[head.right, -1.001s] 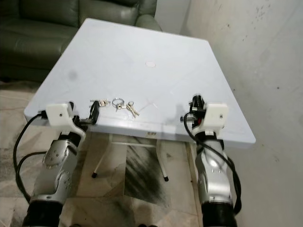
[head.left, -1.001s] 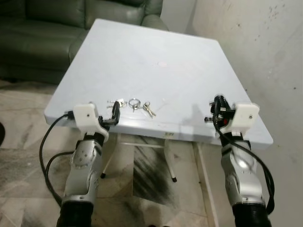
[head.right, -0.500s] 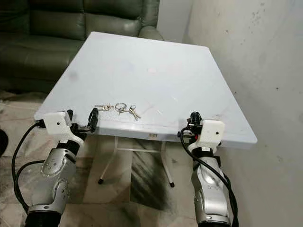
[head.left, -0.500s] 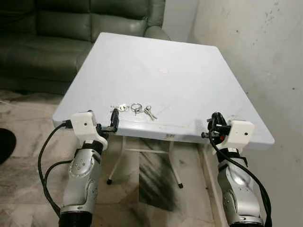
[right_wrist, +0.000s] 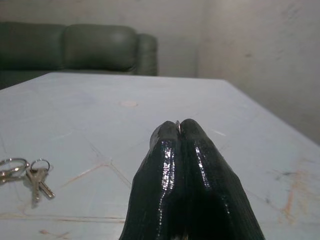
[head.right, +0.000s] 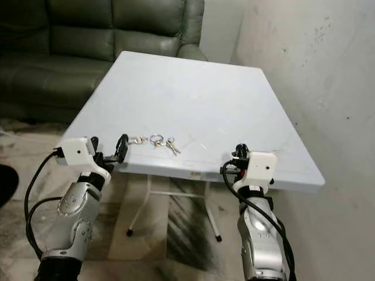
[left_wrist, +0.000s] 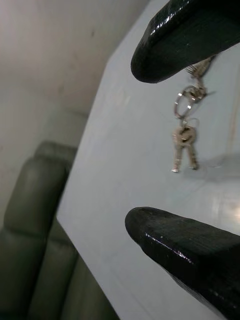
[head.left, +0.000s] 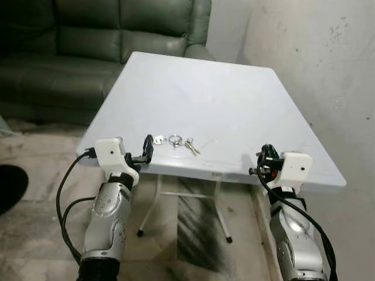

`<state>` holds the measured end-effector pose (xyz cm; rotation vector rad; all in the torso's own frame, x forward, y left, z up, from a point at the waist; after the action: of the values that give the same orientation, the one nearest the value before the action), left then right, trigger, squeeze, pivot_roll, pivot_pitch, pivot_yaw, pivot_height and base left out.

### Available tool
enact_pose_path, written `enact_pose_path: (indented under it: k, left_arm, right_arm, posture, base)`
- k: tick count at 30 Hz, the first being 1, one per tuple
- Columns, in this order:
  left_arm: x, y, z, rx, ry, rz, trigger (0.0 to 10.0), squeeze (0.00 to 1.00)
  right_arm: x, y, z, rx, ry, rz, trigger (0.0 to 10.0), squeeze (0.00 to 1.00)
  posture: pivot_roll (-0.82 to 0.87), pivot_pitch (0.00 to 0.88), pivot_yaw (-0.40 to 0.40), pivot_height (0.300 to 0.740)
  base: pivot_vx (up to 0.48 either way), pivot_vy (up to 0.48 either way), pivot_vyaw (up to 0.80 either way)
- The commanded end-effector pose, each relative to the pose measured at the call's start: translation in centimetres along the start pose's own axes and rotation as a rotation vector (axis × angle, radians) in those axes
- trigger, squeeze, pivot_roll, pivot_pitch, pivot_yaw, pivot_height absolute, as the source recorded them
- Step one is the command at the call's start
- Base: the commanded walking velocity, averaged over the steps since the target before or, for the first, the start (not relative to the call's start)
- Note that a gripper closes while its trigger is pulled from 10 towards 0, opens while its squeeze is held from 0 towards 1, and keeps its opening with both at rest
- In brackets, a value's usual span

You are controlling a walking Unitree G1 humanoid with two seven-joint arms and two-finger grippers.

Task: Hang keys on a hook

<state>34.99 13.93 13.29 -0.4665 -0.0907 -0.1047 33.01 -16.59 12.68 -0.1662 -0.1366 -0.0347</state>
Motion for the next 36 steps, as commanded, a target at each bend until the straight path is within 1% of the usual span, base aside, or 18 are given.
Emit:
enact_pose_path:
  k: [1,2,5,11,15,19,21,24,29,36]
  left_arm:
    - [0.10,-0.23,-0.07,-0.002,0.006,-0.008,10.0,0.00]
    - [0.09,-0.18,-0.08,-0.008,0.006,-0.003,10.0,0.00]
    - [0.07,-0.15,-0.04,-0.003,0.001,0.005,10.0,0.00]
    - [0.01,-0.35,-0.13,-0.025,0.001,0.014,10.0,0.00]
    - [-0.04,-0.27,-0.27,-0.011,0.012,0.022,10.0,0.00]
    - [-0.21,-0.10,-0.56,-0.016,0.024,0.029,10.0,0.00]
    - [-0.26,-0.13,-0.58,-0.001,0.024,0.023,10.0,0.00]
    - [-0.26,-0.20,-0.64,-0.005,0.028,0.019,10.0,0.00]
    - [-0.20,-0.26,-0.65,0.013,0.029,0.012,10.0,0.00]
    - [0.00,-0.55,-0.78,-0.002,0.046,-0.009,10.0,0.00]
  right_arm:
    - [0.09,-0.23,0.44,-0.002,-0.009,-0.004,10.0,0.00]
    - [0.10,-0.23,0.42,0.001,-0.007,-0.005,10.0,0.00]
    - [0.08,-0.12,0.35,-0.003,0.001,0.004,10.0,0.00]
    - [0.04,0.01,0.44,-0.004,0.002,0.015,10.0,0.00]
    - [0.05,0.14,0.42,-0.005,0.005,0.020,10.0,0.00]
    - [0.02,0.26,0.41,-0.007,0.006,0.023,10.0,0.00]
    - [0.03,0.38,0.37,-0.004,0.011,0.027,10.0,0.00]
    - [0.04,0.52,0.37,-0.006,0.013,0.032,10.0,0.00]
    - [0.07,0.55,0.40,-0.009,0.014,0.033,10.0,0.00]
    - [-0.09,0.38,0.37,-0.017,0.017,0.031,10.0,0.00]
  posture:
    - [0.05,0.015,-0.110,0.740]
    - [0.05,0.015,-0.110,0.740]
    - [0.05,0.019,-0.113,0.740]
    - [0.05,0.022,-0.117,0.740]
    - [0.06,0.023,-0.121,0.740]
    - [0.06,0.023,-0.122,0.740]
    - [0.06,0.022,-0.123,0.740]
    - [0.06,0.021,-0.124,0.740]
    - [0.05,0.021,-0.124,0.740]
    - [0.05,0.017,-0.120,0.740]
  base:
    - [0.000,0.472,-0.78]
    - [0.000,0.450,-0.78]
    - [0.000,0.000,-0.78]
    - [0.000,0.000,-0.78]
    - [0.000,0.000,-0.78]
    - [0.000,0.000,-0.78]
    - [0.000,0.000,-0.78]
    - [0.000,0.000,-0.78]
    - [0.000,0.000,-0.78]
    - [0.000,0.000,-0.78]
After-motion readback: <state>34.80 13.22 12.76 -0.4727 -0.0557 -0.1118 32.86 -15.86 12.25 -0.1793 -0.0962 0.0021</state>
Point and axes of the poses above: a point about 5 cm out from each wrist's last joint towards the gripper, its own x axis pointing out of the wrist towards the gripper, its own z axis along the axis of the wrist's last joint, y = z × x, the point moved 4 cm from there along x, pointing out of the wrist towards the gripper, and after that the axes turned 13 degrees about -x, right-handed, at the moved point
